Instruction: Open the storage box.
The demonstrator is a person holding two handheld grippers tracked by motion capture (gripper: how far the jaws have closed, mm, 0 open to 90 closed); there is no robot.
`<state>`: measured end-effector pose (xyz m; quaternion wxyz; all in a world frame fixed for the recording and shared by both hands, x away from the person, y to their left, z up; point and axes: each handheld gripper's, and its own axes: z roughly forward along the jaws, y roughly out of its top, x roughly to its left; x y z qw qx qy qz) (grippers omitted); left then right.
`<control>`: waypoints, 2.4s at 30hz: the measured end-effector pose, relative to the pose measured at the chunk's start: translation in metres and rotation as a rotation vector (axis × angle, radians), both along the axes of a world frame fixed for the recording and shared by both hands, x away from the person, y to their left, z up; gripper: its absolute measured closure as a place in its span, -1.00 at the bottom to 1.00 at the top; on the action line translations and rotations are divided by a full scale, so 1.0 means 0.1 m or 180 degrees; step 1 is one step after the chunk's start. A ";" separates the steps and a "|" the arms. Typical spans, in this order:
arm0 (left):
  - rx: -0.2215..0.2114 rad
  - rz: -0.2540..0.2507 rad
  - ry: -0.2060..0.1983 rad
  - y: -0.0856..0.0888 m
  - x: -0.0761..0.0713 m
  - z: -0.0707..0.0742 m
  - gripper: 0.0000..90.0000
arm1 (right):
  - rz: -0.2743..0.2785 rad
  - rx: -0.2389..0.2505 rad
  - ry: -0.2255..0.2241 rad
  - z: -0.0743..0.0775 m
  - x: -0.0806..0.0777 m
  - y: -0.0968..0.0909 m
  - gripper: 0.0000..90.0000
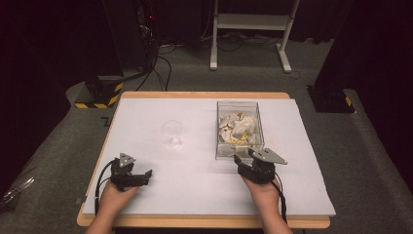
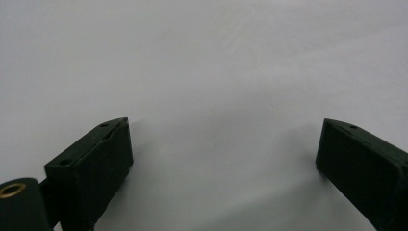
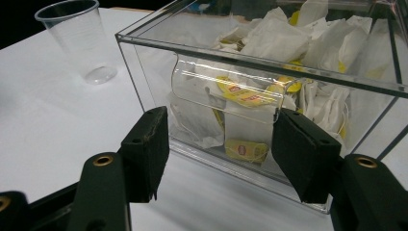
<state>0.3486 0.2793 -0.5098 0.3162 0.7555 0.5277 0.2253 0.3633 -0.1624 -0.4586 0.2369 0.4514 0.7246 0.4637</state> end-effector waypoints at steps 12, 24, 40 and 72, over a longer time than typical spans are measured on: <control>0.0006 -0.0001 -0.0002 0.00 0.00 0.00 -0.87 | 0.0004 -0.0050 -0.0039 0.00 -0.09 -0.02 -0.13; -0.0001 0.0003 0.0001 0.00 0.00 0.00 -0.87 | -0.0061 -0.0094 -0.0006 -0.02 0.04 0.02 -0.16; 0.0005 0.0000 0.0000 0.00 0.00 0.00 -0.87 | 0.0009 -0.0121 -0.0058 -0.02 0.08 0.03 0.00; 0.0021 -0.0004 -0.0004 0.00 0.00 0.00 -0.87 | 0.0112 -0.0139 -0.0087 -0.02 -0.41 -0.01 0.01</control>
